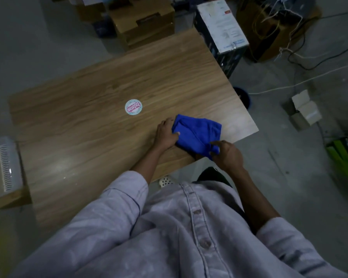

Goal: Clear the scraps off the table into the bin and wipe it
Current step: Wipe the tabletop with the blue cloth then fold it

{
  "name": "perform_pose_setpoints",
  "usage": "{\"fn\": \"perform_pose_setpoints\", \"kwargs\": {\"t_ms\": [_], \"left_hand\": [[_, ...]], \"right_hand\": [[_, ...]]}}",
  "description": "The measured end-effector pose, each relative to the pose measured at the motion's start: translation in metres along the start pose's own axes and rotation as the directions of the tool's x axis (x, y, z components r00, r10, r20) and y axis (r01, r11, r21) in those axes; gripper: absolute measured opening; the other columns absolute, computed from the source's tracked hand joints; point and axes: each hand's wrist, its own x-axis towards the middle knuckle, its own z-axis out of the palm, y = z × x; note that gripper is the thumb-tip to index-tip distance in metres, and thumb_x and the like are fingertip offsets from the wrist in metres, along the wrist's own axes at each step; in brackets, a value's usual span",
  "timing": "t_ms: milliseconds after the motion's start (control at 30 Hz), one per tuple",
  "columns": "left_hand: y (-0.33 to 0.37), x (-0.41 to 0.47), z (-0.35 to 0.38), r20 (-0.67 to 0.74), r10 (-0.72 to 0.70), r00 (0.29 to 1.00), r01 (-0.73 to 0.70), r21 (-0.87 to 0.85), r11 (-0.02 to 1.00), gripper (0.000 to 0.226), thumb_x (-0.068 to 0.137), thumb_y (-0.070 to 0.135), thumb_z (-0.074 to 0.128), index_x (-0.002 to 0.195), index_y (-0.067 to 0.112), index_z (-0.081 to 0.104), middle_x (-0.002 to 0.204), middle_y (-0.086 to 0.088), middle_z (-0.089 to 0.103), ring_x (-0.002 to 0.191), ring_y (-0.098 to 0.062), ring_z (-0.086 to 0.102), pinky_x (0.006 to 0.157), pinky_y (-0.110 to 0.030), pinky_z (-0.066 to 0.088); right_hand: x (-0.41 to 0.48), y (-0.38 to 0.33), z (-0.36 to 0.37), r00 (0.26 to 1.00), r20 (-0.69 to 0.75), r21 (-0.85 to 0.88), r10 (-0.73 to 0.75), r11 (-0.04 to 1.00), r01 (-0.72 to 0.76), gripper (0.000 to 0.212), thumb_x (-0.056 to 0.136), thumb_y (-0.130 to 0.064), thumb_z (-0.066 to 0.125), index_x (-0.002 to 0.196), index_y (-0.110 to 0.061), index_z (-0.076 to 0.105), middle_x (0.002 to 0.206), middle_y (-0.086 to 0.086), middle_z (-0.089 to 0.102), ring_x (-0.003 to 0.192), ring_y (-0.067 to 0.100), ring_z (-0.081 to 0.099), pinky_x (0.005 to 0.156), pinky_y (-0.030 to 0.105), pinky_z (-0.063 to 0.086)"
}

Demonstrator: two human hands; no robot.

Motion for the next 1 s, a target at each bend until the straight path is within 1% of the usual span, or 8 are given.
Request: {"fn": "perform_pose_setpoints", "kwargs": {"t_ms": [300,400,533,600,700,867,933,1000], "left_hand": [[0.003,0.0,0.015,-0.108,0.03,0.994,-0.04,-0.091,0.995,0.026,0.078,0.011,0.081,0.101,0.005,0.07,0.104,-0.012,0.068,0.097,-0.028,0.064,0.085,-0.034,0.05],[-0.001,-0.007,0.011,-0.039,0.123,0.992,-0.128,-0.211,0.969,0.028,0.081,-0.005,0.069,0.107,0.005,0.065,0.108,-0.004,0.068,0.099,-0.02,0.061,0.089,-0.032,0.049],[-0.008,-0.011,0.01,0.075,0.269,0.96,-0.235,-0.306,0.922,0.041,0.065,-0.02,0.048,0.088,0.012,0.057,0.088,0.007,0.063,0.086,-0.01,0.06,0.079,-0.03,0.046],[-0.01,-0.011,0.011,0.091,0.286,0.954,-0.24,-0.342,0.908,0.045,0.062,-0.021,0.045,0.083,0.017,0.054,0.082,0.01,0.06,0.078,-0.004,0.057,0.073,-0.029,0.042],[-0.013,-0.009,0.014,0.078,0.185,0.98,-0.128,-0.468,0.875,0.05,0.076,-0.02,0.051,0.092,0.026,0.058,0.096,0.0,0.066,0.088,-0.008,0.061,0.077,-0.027,0.047],[-0.013,-0.004,0.017,0.001,-0.072,0.997,0.061,-0.537,0.841,0.024,0.098,-0.002,0.055,0.09,0.019,0.052,0.083,0.0,0.06,0.073,-0.011,0.054,0.069,-0.028,0.044],[-0.016,-0.001,0.021,-0.005,-0.136,0.991,0.114,-0.513,0.85,0.012,0.1,0.004,0.054,0.097,0.015,0.052,0.086,-0.004,0.059,0.078,-0.016,0.054,0.072,-0.032,0.043],[-0.016,0.001,0.026,0.003,-0.166,0.986,0.148,-0.473,0.869,0.007,0.101,0.007,0.052,0.102,0.013,0.05,0.091,-0.004,0.058,0.085,-0.019,0.054,0.075,-0.033,0.042]], "right_hand": [[0.003,0.001,0.011,0.992,-0.089,0.045,-0.092,0.994,0.097,0.054,0.087,-0.028,0.076,0.138,-0.02,0.06,0.133,0.01,0.063,0.117,0.032,0.061,0.089,0.042,0.051],[0.017,0.0,0.007,0.988,-0.103,0.116,-0.114,0.985,0.125,0.087,0.078,-0.039,0.084,0.153,-0.025,0.041,0.15,0.014,0.045,0.132,0.036,0.046,0.097,0.05,0.047],[0.037,-0.011,0.002,0.974,-0.023,0.101,-0.225,0.969,0.227,0.13,0.058,-0.053,0.093,0.159,-0.04,0.013,0.166,0.01,0.005,0.15,0.04,0.016,0.109,0.06,0.034],[0.047,-0.013,0.0,0.962,0.015,0.052,-0.271,0.961,0.27,0.119,0.059,-0.049,0.093,0.155,-0.041,0.023,0.162,0.007,0.017,0.148,0.037,0.021,0.108,0.058,0.033],[0.061,-0.007,0.001,0.961,0.109,0.184,-0.256,0.955,0.233,0.082,0.075,-0.033,0.087,0.142,-0.029,0.04,0.125,0.0,0.053,0.12,0.027,0.054,0.092,0.038,0.039],[0.071,0.003,0.004,0.959,0.134,0.354,-0.252,0.916,0.191,0.039,0.086,-0.036,0.08,0.11,-0.012,0.061,0.094,0.001,0.056,0.084,0.017,0.055,0.063,0.017,0.035],[0.072,0.007,0.003,0.958,0.132,0.426,-0.256,0.887,0.178,0.036,0.085,-0.038,0.081,0.081,-0.01,0.06,0.074,0.002,0.055,0.067,0.016,0.051,0.057,0.019,0.034],[0.073,0.011,-0.001,0.965,0.165,0.541,-0.205,0.837,0.085,0.035,0.081,-0.035,0.085,0.081,-0.015,0.057,0.073,-0.002,0.057,0.064,0.01,0.054,0.058,0.022,0.039]]}}
